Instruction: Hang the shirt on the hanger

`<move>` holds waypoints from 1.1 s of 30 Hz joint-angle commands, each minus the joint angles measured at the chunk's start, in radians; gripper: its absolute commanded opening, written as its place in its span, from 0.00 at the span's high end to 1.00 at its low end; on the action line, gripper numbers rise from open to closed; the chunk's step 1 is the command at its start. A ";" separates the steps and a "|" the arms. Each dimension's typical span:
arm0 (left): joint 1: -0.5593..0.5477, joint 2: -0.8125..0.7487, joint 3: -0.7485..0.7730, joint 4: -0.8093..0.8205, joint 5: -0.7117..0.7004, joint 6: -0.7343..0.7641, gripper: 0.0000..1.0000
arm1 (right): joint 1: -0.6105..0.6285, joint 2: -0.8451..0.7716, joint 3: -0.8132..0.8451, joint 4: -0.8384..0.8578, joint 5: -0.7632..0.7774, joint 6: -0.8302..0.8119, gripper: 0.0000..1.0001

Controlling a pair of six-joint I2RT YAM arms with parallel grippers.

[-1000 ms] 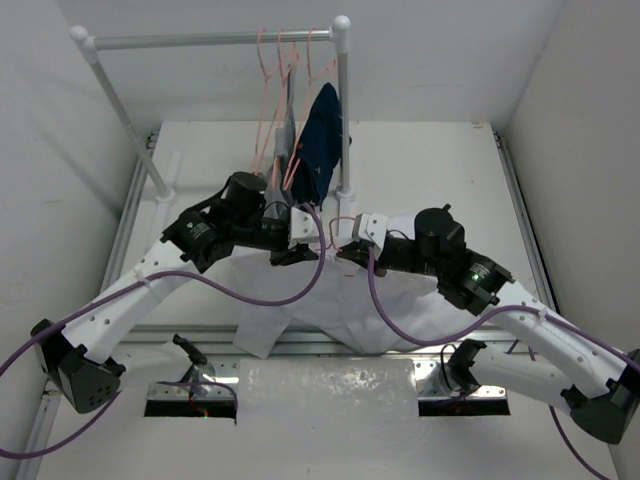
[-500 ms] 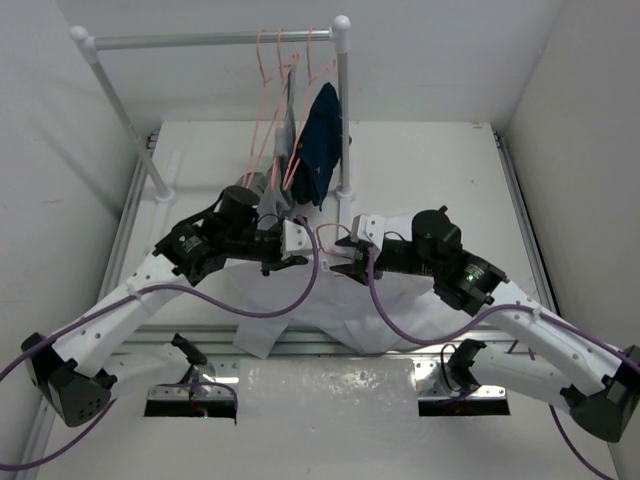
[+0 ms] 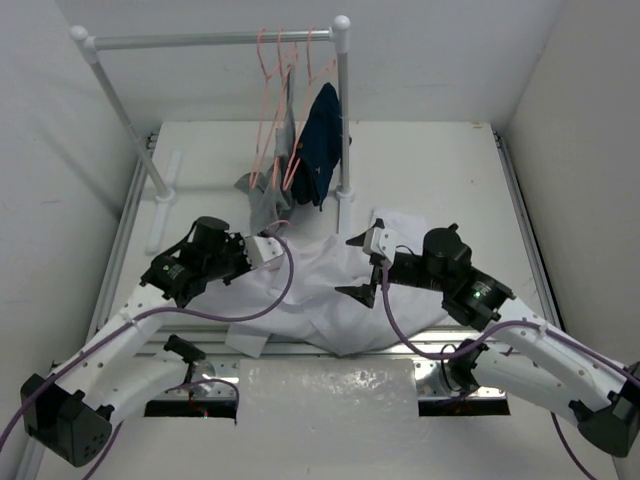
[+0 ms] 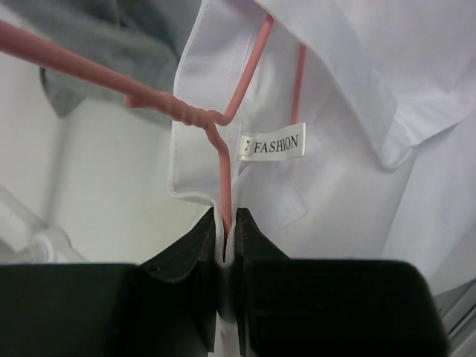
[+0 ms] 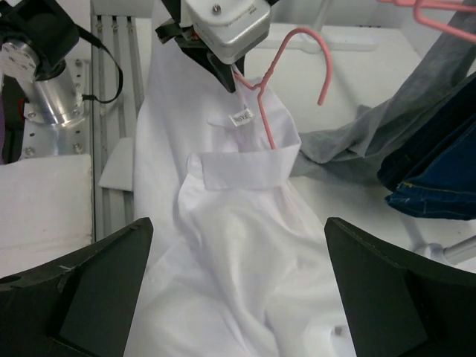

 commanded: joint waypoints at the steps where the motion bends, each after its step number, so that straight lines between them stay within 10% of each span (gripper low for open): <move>1: 0.077 -0.035 -0.035 0.023 -0.085 0.056 1.00 | 0.002 -0.038 -0.008 0.070 0.020 0.012 0.01; 12: 0.583 -0.063 -0.110 0.036 0.203 0.151 1.00 | 0.002 -0.103 -0.040 0.105 0.029 0.014 0.01; 33: 0.967 0.161 0.326 0.246 0.159 -0.090 1.00 | 0.002 -0.199 -0.052 0.104 0.060 0.020 0.01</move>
